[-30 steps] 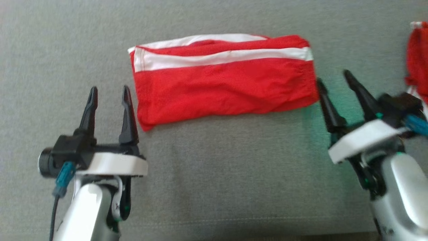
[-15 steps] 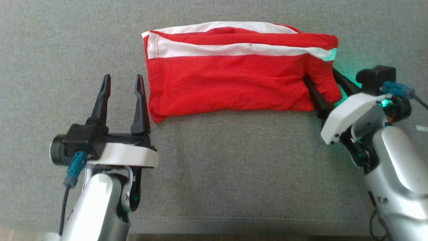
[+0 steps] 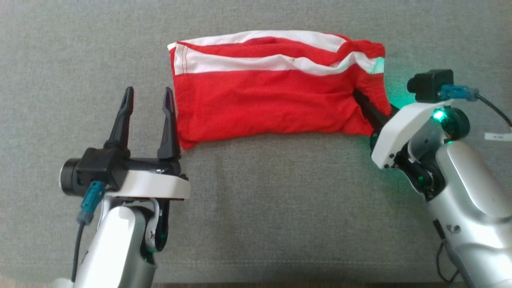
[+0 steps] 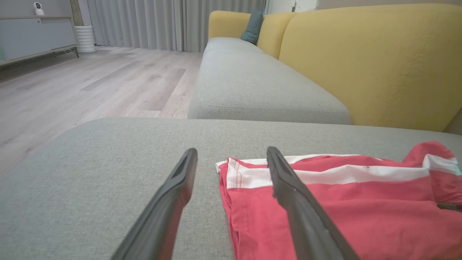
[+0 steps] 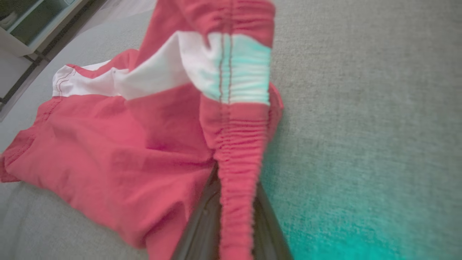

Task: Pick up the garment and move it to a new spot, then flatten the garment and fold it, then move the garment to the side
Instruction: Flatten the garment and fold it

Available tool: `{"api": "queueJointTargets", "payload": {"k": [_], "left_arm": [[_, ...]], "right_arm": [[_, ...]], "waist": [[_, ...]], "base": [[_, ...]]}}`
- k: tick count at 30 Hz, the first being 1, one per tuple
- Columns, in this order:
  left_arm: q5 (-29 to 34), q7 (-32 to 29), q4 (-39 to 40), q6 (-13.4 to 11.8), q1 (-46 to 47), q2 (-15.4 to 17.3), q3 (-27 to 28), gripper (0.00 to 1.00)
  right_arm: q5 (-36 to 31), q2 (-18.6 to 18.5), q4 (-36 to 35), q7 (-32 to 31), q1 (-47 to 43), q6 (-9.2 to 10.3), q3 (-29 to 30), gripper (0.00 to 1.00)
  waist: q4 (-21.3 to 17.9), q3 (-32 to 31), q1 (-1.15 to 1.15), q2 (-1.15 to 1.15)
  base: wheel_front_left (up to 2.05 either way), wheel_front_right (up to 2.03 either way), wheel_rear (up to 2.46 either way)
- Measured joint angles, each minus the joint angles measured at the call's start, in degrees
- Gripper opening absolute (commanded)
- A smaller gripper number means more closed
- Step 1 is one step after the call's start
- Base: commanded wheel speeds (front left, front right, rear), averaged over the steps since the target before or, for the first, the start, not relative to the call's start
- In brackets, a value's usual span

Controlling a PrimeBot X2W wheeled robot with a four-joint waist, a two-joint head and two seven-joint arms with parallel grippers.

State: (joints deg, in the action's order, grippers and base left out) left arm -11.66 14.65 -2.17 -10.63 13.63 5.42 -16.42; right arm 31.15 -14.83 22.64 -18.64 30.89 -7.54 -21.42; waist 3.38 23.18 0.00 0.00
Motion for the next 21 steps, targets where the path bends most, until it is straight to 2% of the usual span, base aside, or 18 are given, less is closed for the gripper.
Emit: {"api": "queueJointTargets", "payload": {"k": [7, 13, 21], "left_arm": [[0.5, 0.0, 0.0, 0.3, -0.6, 0.0, 0.6, 1.0], [1.0, 0.0, 0.0, 0.6, -0.7, 0.0, 0.9, 1.0], [1.4, 0.0, 0.0, 0.6, -0.9, 0.0, 1.7, 1.0]], "right_arm": [[2.5, -2.8, -1.5, 1.8, -5.2, 0.0, 0.3, 0.0], [3.2, -6.1, -2.4, 2.3, -8.0, 0.0, 3.5, 0.0], [6.9, -6.4, -5.9, -0.8, -8.3, 0.0, 3.7, 0.0]], "waist": [[-1.6, -1.9, 0.0, 0.0], [-2.9, -2.8, 0.0, 0.0], [-4.3, -3.2, 0.0, 0.0]], "base": [[0.0, 0.0, 0.0], [0.0, 0.0, 0.0], [0.0, 0.0, 0.0]]}}
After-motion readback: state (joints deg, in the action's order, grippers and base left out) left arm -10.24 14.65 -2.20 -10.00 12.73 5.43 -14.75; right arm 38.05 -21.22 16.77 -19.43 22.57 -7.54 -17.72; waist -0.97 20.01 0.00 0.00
